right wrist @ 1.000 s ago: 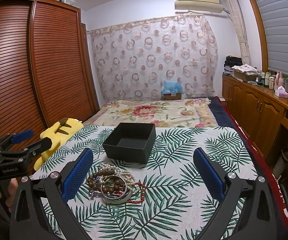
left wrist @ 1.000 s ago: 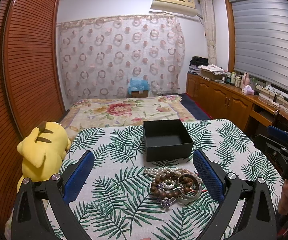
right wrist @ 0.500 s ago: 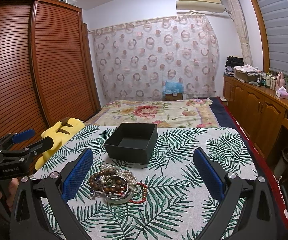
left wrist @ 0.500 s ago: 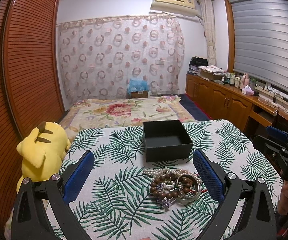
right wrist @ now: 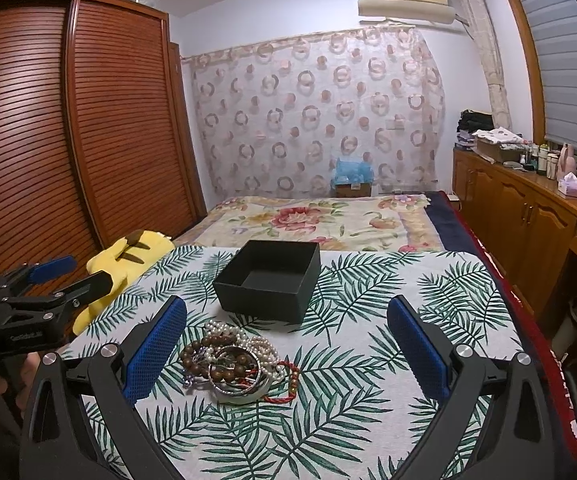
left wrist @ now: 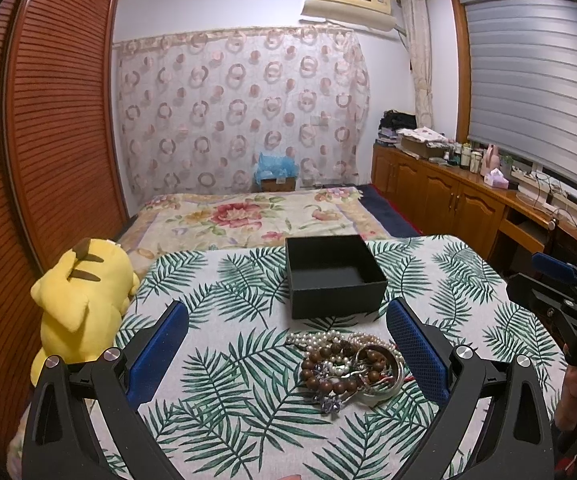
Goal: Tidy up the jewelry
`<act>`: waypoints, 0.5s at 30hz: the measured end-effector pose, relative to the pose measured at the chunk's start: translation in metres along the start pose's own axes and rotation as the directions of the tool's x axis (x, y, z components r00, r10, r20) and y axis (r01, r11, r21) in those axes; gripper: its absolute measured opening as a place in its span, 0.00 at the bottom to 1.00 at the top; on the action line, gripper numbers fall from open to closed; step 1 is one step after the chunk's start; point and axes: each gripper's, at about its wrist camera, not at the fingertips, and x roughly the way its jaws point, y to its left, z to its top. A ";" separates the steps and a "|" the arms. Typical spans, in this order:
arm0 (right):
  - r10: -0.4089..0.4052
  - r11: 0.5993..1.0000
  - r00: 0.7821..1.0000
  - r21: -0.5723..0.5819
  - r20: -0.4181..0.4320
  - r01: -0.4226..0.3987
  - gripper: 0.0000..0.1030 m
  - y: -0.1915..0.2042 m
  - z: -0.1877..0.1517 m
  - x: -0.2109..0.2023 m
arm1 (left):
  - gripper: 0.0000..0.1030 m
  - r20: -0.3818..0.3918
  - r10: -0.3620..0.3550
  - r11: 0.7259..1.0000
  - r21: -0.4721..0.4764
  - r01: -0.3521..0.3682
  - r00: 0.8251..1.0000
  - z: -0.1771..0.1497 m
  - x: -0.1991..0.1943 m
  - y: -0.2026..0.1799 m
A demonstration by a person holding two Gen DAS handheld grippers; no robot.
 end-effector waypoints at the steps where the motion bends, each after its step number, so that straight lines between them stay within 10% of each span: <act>1: 0.003 1.000 1.000 -0.003 0.002 -0.003 0.98 -0.001 0.000 0.001 | 0.93 -0.008 -0.001 1.000 0.000 0.001 1.000 -0.002 0.003 -0.002; 15: 0.065 0.996 0.995 -0.064 -0.077 -0.070 0.88 0.000 -0.014 0.019 | 0.93 -0.075 -0.034 0.999 -0.018 0.032 0.997 -0.010 0.014 0.022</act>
